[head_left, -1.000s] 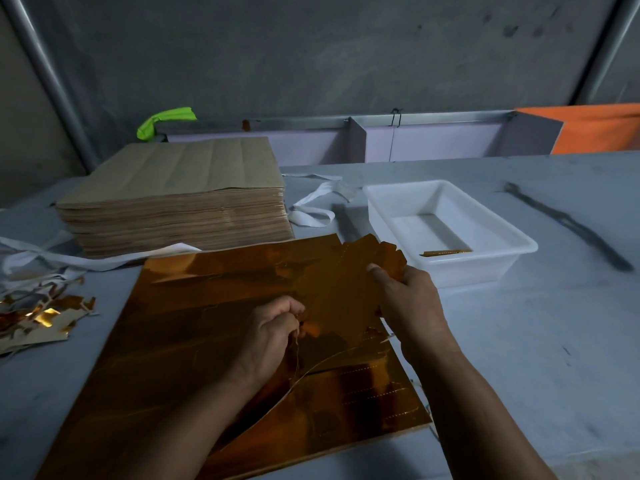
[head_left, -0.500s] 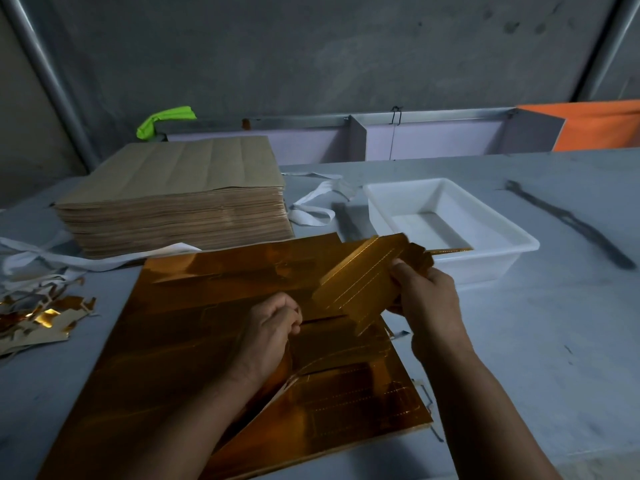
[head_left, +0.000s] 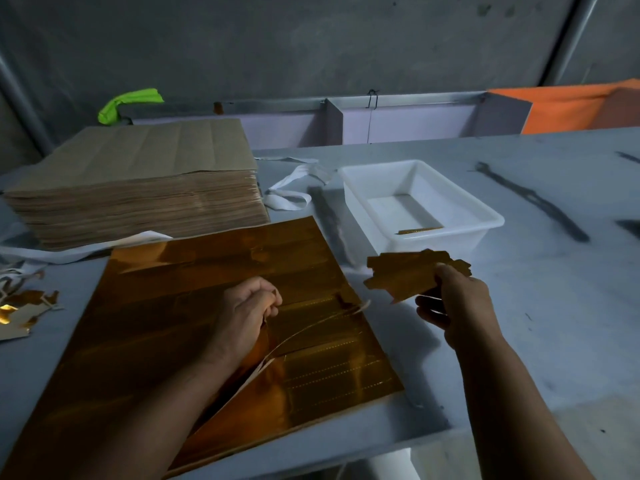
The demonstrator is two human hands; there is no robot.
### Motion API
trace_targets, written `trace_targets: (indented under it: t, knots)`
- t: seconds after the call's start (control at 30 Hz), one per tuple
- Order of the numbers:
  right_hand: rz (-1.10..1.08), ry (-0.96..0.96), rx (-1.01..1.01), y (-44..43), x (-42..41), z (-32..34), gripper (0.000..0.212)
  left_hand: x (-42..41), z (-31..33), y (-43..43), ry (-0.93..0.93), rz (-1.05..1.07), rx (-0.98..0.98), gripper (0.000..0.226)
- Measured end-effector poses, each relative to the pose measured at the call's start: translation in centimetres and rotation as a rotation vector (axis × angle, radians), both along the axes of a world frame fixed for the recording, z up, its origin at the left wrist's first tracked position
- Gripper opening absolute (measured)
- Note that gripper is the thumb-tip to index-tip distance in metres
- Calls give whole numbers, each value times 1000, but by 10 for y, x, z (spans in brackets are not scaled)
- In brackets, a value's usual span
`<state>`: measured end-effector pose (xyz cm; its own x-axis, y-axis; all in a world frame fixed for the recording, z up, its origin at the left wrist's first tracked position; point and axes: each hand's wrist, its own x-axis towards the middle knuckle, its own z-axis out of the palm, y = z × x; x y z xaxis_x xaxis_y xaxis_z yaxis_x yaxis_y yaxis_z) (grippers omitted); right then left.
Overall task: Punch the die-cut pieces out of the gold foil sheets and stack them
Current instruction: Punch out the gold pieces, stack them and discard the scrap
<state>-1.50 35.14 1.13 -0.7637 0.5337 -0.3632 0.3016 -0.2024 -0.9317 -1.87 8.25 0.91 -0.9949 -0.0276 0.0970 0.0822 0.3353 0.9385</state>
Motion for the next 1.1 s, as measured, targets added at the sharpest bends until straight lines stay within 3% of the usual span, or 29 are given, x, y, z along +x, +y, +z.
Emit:
trace_targets:
  t: [0.23,0.47,0.63,0.8,0.93,1.0,1.1]
  knots:
    - [88,-211,-116,13,-8,-20,47,5,7,4,13,24,-27,27]
    - [396,-391,316,15,4,-12,67,-1,20,-5,55,36,14,26]
    - [574,-394,376,-2,2,-5,66,-5,31,-9,82,12,80,23]
    - [632,-294,172,-33,-8,4,64,-4,36,-14,131,20,122,25]
    - [600,-208,-266,-54,-23,6,62,-4,38,-17,175,17,139,23]
    - [559,-131,-547,-65,-31,4,47,-4,40,-19,202,10,153,22]
    - [566,-31,-725,-85,-38,-5,35,-6,42,-20,222,38,189,22]
